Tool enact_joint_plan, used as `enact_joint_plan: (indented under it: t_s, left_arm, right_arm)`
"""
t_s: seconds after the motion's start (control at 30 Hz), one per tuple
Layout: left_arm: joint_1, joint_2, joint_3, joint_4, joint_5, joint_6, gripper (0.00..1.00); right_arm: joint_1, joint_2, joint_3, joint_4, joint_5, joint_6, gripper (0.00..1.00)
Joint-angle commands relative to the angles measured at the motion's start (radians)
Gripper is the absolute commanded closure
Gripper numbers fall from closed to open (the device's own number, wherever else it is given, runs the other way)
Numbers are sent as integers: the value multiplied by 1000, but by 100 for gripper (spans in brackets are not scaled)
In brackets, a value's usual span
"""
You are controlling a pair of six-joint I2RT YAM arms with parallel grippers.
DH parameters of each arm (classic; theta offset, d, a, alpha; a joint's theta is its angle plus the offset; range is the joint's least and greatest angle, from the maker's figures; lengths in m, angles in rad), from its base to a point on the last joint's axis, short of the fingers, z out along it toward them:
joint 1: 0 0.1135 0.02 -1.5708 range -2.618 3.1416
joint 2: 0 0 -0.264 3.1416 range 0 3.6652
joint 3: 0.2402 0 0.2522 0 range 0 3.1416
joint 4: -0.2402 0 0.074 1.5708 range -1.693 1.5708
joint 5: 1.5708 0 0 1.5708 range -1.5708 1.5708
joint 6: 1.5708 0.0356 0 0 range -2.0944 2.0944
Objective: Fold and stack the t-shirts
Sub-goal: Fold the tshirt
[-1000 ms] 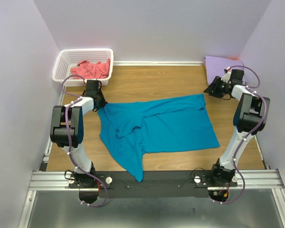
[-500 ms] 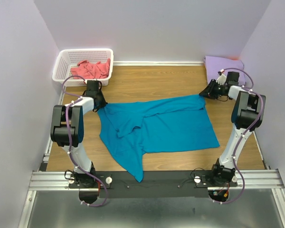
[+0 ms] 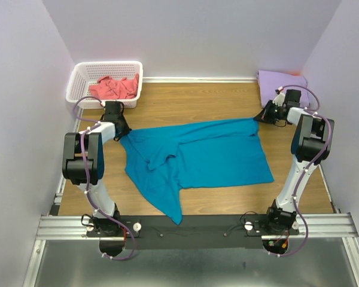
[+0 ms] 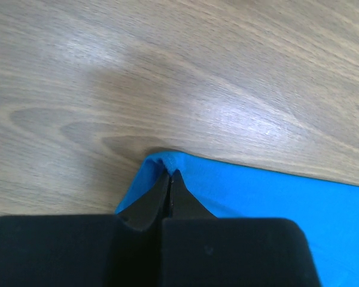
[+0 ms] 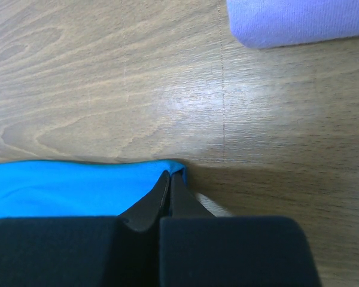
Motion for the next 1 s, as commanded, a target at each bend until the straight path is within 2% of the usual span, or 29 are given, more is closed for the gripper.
enact_joint_plan:
  t_s: [0.0, 0.07, 0.1, 0.13, 0.17, 0.2, 0.3, 0.33, 0.4, 0.5, 0.57, 0.63, 0.77, 0.9, 0.97]
  left_arm:
    - [20, -5, 6, -43, -67, 0, 100]
    - [20, -5, 2, -29, -33, 1, 100]
    - [18, -6, 2, -20, -21, 3, 99]
    - [17, -9, 5, -19, -12, 10, 93]
    - [11, -11, 12, -18, 2, 16, 89]
    - [9, -14, 17, -20, 8, 27, 79]
    - [-2, -49, 29, -25, 18, 29, 60]
    - [-2, -75, 31, -29, 16, 29, 50]
    - [-2, -104, 34, -41, 11, 29, 40]
    - [-29, -173, 23, -63, 12, 27, 34]
    - [-38, -236, 2, -66, -1, 26, 25]
    - [-42, -281, -34, -69, 2, 32, 21]
    - [-90, -413, -128, -66, -11, 46, 21]
    - [-144, -525, -217, -49, -45, 75, 21]
    - [-172, -584, -270, -34, -51, 93, 21]
  right_arm:
    - [-12, 21, -6, -13, 123, -39, 99]
    - [-11, 15, -12, -15, 109, -42, 97]
    - [-11, 11, -14, -19, 105, -40, 91]
    - [-9, 6, -15, -19, 102, -34, 88]
    - [-8, -9, -18, -21, 96, -29, 78]
    - [-5, -20, -20, -21, 100, -14, 73]
    - [5, -64, -40, -27, 143, 10, 64]
    - [11, -104, -51, -28, 187, 41, 61]
    - [12, -172, -92, -28, 226, 96, 59]
    - [14, -242, -158, -33, 309, 165, 55]
    - [14, -311, -192, -36, 333, 185, 54]
    - [14, -347, -238, -36, 315, 214, 54]
    - [14, -382, -291, -33, 228, 268, 55]
    - [20, -378, -344, -22, 251, 303, 65]
    - [22, -371, -367, -10, 248, 313, 66]
